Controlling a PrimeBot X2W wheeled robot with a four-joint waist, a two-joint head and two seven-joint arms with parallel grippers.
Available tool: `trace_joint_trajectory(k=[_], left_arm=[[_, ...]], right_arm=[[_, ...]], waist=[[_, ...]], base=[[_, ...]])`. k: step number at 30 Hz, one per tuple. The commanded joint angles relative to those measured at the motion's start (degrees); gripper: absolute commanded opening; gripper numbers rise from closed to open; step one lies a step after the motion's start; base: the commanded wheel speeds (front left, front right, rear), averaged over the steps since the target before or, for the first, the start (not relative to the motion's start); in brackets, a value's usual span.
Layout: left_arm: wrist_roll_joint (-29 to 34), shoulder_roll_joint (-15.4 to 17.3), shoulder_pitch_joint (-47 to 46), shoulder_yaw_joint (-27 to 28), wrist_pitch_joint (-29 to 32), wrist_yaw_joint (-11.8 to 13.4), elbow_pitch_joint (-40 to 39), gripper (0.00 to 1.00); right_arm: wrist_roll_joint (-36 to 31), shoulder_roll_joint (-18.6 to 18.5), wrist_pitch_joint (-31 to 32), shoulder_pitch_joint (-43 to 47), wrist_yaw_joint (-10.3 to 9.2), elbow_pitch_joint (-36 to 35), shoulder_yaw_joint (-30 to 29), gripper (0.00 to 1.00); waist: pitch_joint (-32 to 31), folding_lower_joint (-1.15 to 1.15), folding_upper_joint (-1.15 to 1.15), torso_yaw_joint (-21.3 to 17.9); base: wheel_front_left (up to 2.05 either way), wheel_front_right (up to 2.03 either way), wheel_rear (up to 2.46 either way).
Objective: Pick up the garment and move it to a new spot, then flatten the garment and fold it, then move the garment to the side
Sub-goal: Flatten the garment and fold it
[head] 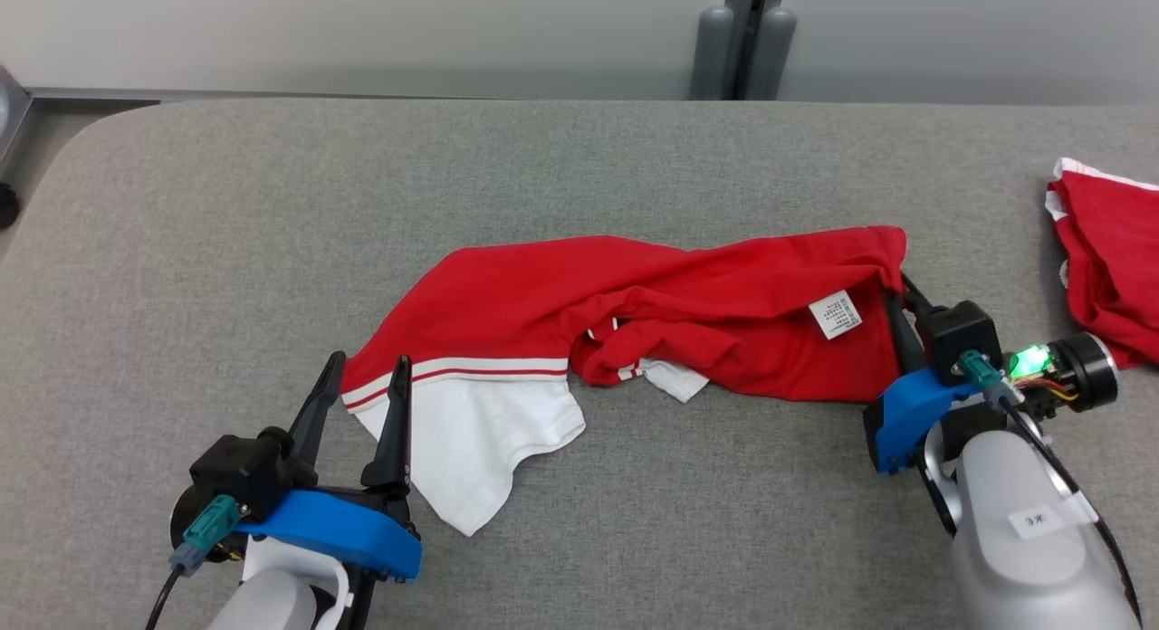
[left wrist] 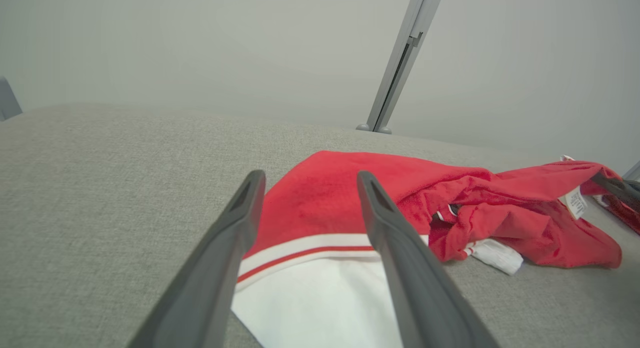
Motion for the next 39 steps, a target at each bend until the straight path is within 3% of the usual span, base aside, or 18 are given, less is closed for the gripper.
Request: trace_joint_trajectory(k=[1, 9, 14, 16, 17, 18, 19, 20, 29, 39], left_arm=[[0.16, 0.17, 0.87, -0.23, 0.01, 0.25, -0.25, 1.0], [-0.4, 1.08, 2.55, 0.28, 0.16, 1.15, -1.43, 1.0], [-0.52, 1.64, 3.09, 0.46, 0.38, 1.6, -2.42, 1.0], [-0.44, 1.66, 3.04, 0.26, 0.44, 1.66, -2.61, 1.0], [-0.38, 1.61, 3.05, 0.16, 0.5, 1.75, -2.75, 1.0], [-0.33, 1.57, 3.06, 0.03, 0.47, 1.7, -2.83, 1.0], [-0.29, 1.5, 3.13, -0.12, 0.44, 1.73, -2.91, 1.0], [-0.26, 1.43, 3.23, -0.29, 0.5, 1.73, -2.99, 1.0], [-1.16, 1.35, 4.27, 0.41, 0.27, 2.22, -3.22, 1.0], [-1.27, 0.83, 5.56, 0.06, 0.12, 2.53, -4.09, 1.0]], right_arm=[[1.8, 0.0, -0.21, 2.89, 0.01, -1.58, 1.17, 0.0], [8.87, -0.02, 0.42, 17.24, 0.01, -14.47, 6.57, 0.0], [14.22, -0.02, 2.92, 22.32, 0.0, -17.73, 7.75, 0.02], [15.49, -0.02, 3.57, 23.38, 0.01, -17.94, 7.77, 0.21], [16.27, -0.02, 3.72, 23.75, 0.0, -17.94, 7.58, 0.22], [17.22, -0.03, 3.76, 24.1, 0.0, -17.74, 7.39, 0.33], [17.34, -0.03, 3.76, 24.31, 0.0, -17.4, 7.14, 0.57], [16.98, -0.02, 3.8, 24.58, 0.01, -17.13, 7.0, 1.0], [19.59, -0.02, 2.77, 26.05, 0.01, -19.19, 5.0, 1.0], [23.82, -0.01, 3.94, 27.55, 0.01, -30.67, 6.37, 1.0]], waist=[[-0.84, 0.0, 0.0, -0.76], [-2.7, 0.0, 0.0, -3.68], [-2.5, 0.0, 0.0, -4.85], [-2.4, 0.0, 0.0, -4.92], [-2.36, 0.0, 0.0, -4.9], [-2.31, 0.0, 0.0, -4.84], [-2.27, 0.0, 0.0, -4.74], [-2.25, 0.0, 0.0, -4.59], [-3.11, 0.0, 0.0, -3.98], [-6.09, 0.0, 0.0, -4.1]], base=[[0.0, 0.0, 0.0], [0.0, 0.0, 0.0], [0.0, 0.0, 0.0], [0.0, 0.0, 0.0], [0.0, 0.0, 0.0], [0.0, 0.0, 0.0], [0.0, 0.0, 0.0], [0.0, 0.0, 0.0], [0.0, 0.0, 0.0], [0.0, 0.0, 0.0]])
